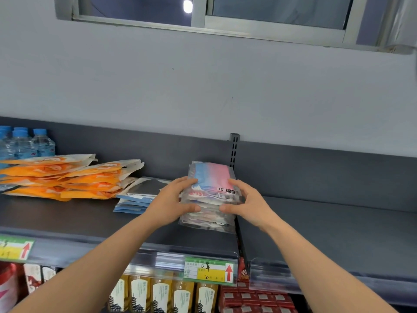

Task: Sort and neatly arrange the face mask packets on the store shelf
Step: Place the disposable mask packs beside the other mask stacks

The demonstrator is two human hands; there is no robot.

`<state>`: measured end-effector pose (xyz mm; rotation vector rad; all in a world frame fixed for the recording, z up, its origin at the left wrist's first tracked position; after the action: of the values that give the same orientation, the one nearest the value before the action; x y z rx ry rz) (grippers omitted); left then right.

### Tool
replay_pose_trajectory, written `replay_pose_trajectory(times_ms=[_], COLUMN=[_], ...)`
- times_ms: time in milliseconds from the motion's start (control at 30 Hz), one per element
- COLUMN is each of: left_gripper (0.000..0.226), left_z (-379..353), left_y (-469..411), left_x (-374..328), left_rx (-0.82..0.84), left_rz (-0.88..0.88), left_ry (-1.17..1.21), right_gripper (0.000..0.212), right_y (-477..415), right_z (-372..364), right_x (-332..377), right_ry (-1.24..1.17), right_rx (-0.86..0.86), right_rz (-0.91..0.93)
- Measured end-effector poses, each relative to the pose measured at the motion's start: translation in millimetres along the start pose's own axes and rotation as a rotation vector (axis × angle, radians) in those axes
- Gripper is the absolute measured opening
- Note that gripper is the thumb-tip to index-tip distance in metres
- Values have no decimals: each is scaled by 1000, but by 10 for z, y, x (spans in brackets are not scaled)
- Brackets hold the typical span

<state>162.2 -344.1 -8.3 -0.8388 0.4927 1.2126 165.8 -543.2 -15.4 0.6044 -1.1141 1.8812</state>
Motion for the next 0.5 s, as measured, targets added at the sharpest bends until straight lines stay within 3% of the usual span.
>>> replay_pose_trajectory(times_ms=[167,500], left_gripper=[79,82], left_z=[-27,-18], left_y=[28,40], left_x=[41,59], left_rx=[38,44], left_rz=[9,25], left_ry=[4,58], right_gripper=[97,86], right_y=[17,29], right_z=[-60,-39], right_x=[89,129], right_ry=[107,120], right_rx=[80,63], right_rz=[13,0])
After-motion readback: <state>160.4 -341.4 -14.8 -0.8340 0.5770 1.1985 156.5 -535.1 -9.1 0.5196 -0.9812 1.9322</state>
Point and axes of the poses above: each hand's wrist, its own y-axis away from the middle knuckle, its own z-axis out of the back of the hand, x = y × z, the point moved 10 cm from there along -y, towards the middle knuckle, and after that the axes turned 11 degrees about z, right-handed, at the moved point
